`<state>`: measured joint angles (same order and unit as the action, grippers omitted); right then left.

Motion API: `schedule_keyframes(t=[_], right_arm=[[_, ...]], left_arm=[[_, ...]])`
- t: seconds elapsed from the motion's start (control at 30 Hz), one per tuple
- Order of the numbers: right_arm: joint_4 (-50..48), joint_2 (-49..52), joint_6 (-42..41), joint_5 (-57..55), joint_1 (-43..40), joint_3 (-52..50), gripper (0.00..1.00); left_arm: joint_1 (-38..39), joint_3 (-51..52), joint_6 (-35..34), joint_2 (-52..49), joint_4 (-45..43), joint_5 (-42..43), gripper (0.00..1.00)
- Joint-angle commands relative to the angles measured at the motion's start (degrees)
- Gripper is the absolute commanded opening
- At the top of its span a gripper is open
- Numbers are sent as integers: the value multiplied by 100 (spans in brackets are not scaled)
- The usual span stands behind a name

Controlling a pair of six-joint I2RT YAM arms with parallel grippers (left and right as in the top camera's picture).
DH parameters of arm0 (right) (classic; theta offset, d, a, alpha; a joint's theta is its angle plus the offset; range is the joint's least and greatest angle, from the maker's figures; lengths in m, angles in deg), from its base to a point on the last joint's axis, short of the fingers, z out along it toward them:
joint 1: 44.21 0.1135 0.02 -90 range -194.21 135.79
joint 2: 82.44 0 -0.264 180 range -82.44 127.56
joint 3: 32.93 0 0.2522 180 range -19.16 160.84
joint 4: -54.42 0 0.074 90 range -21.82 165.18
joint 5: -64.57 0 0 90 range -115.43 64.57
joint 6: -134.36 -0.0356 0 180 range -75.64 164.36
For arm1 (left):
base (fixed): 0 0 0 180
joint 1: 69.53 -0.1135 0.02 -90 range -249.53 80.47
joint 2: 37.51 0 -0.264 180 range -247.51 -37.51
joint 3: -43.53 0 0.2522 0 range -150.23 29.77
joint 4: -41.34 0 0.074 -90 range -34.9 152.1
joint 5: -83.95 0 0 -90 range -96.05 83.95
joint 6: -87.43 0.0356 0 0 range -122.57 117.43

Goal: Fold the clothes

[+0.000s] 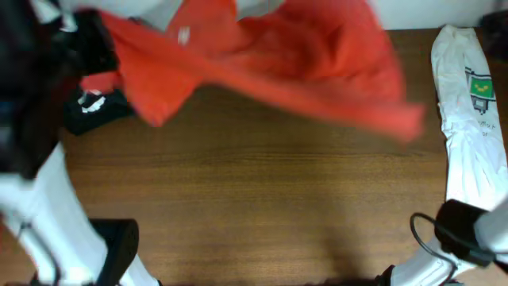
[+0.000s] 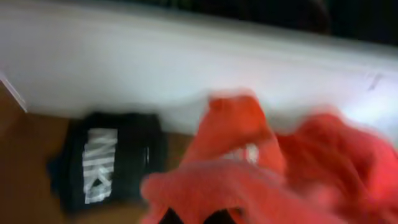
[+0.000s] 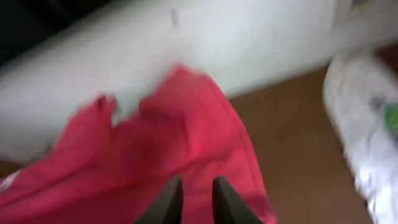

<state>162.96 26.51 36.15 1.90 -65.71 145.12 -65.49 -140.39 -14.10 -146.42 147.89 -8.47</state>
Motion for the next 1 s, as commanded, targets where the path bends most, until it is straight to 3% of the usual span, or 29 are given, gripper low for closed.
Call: schedule_keyframes(t=[0.0, 0.07, 0.13, 0.17, 0.23, 0.27, 0.3, 0.37, 0.4, 0.57, 0.73, 0.97], right_arm=[[254, 468, 651, -553, 667, -1340, 16], [251, 468, 651, -1014, 1034, -2544, 6], [256, 468, 654, -1233, 1178, -3259, 5], [256, 466, 656, -1093, 1180, -3499, 6], [256, 466, 870, -798, 1226, -3864, 18], [249, 466, 964, -807, 1300, -4081, 31], [184, 468, 1038, -813, 1403, -4339, 52], [-160, 468, 1032, -807, 1600, -5082, 74], [-374, 468, 957, -807, 1679, -5440, 74], [-1663, 468, 575, -811, 2059, -7049, 73], [-2533, 470, -133, -1508, 2079, -7941, 70], [-3560, 470, -306, -1499, 2079, -8522, 66]], left_arm=[[35, 1523, 205, -1141, 389, 1008, 1], [129, 2822, 225, -1375, 391, 1266, 1], [199, 3956, 223, -1375, 393, 1099, 1], [221, 4441, 221, -1375, 393, 962, 1], [221, 5106, 221, -1375, 389, 890, 12], [219, 5342, 221, -1377, 396, 732, 22], [221, 5506, 221, -1377, 396, 627, 54], [219, 5602, 219, -1377, 396, 557, 95], [219, 5602, 221, -1375, 396, 555, 99], [219, 5604, 221, -1375, 396, 413, 99], [219, 5604, 221, -1377, 361, 407, 99], [221, 5604, 221, -1377, 216, 409, 99]])
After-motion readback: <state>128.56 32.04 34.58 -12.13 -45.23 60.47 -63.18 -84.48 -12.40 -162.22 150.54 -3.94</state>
